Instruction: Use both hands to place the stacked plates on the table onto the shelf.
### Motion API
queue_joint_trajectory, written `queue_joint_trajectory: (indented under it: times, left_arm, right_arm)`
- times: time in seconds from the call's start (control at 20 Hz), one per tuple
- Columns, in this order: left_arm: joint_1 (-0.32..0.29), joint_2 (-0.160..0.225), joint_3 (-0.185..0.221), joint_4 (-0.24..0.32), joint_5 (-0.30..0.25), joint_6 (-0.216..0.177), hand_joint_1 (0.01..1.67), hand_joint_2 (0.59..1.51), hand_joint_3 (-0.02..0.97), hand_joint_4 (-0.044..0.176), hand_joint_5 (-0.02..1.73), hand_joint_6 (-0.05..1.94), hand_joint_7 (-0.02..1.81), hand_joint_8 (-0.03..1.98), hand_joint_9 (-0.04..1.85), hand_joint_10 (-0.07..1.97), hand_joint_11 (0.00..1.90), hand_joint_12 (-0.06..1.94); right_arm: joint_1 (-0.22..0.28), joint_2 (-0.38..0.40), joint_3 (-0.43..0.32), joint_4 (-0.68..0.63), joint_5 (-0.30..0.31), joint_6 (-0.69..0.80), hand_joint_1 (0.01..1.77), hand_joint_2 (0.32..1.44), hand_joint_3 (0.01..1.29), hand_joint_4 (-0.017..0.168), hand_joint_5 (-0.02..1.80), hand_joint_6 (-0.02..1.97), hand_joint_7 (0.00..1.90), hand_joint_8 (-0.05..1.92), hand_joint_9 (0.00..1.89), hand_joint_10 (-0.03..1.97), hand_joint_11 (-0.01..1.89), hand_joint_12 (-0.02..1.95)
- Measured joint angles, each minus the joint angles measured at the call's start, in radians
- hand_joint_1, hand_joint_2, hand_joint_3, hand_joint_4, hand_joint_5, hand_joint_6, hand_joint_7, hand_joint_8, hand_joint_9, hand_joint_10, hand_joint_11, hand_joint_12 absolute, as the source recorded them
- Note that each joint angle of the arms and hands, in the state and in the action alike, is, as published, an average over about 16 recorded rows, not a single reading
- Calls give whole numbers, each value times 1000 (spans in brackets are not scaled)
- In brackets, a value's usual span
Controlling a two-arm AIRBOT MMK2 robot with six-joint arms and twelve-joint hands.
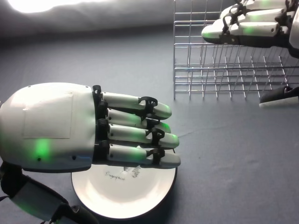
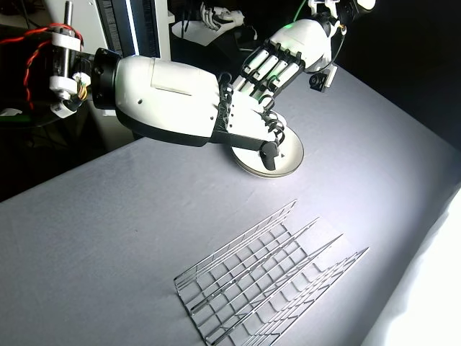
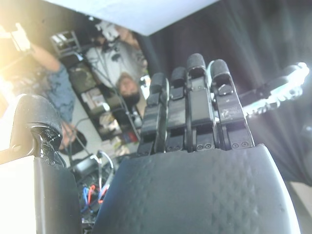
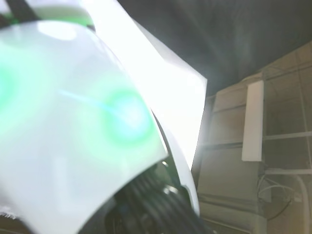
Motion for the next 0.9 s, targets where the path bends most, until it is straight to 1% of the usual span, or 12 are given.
queue_joint_trajectory:
  times: [0.25, 0.45, 0.55, 0.6, 0.7, 0.9]
  left_arm:
    - [-23, 2, 14, 40, -4, -37, 86, 1031, 94, 4, 62, 13, 61, 6, 77, 13, 36, 55]
    - [-43, 1, 26, 79, -10, -73, 62, 1047, 81, 4, 48, 13, 47, 5, 57, 13, 32, 40]
    - [-57, 0, 37, 98, -17, -103, 29, 1054, 77, 4, 28, 14, 27, 4, 27, 13, 25, 17]
    - [-63, 0, 42, 106, -21, -120, 22, 1065, 58, 4, 25, 14, 24, 2, 24, 13, 25, 15]
    - [-76, -1, 52, 125, -27, -149, 20, 1078, 36, 4, 26, 14, 27, 2, 27, 13, 30, 18]
    - [-91, -3, 75, 166, -46, -202, 19, 1084, 34, 2, 31, 14, 29, 2, 32, 14, 36, 17]
  right_arm:
    - [0, -5, 3, -11, 2, -7, 177, 1184, 40, 4, 94, 24, 97, 17, 49, 61, 16, 241]
    - [-6, -18, 17, -44, 26, -12, 121, 1196, 34, 4, 77, 21, 71, 15, 38, 34, 18, 156]
    - [-12, -29, 32, -69, 49, -16, 42, 1211, 31, 4, 67, 19, 46, 14, 23, -3, 19, 53]
    - [-16, -35, 40, -83, 62, -18, 22, 1216, 21, 4, 67, 17, 43, 13, 22, -13, 20, 34]
    - [-24, -48, 60, -111, 91, -22, 18, 1215, 15, 5, 67, 13, 42, 10, 23, -14, 21, 50]
    - [-42, -81, 115, -190, 168, -28, 17, 1207, 15, 5, 62, 12, 39, 10, 22, -13, 23, 47]
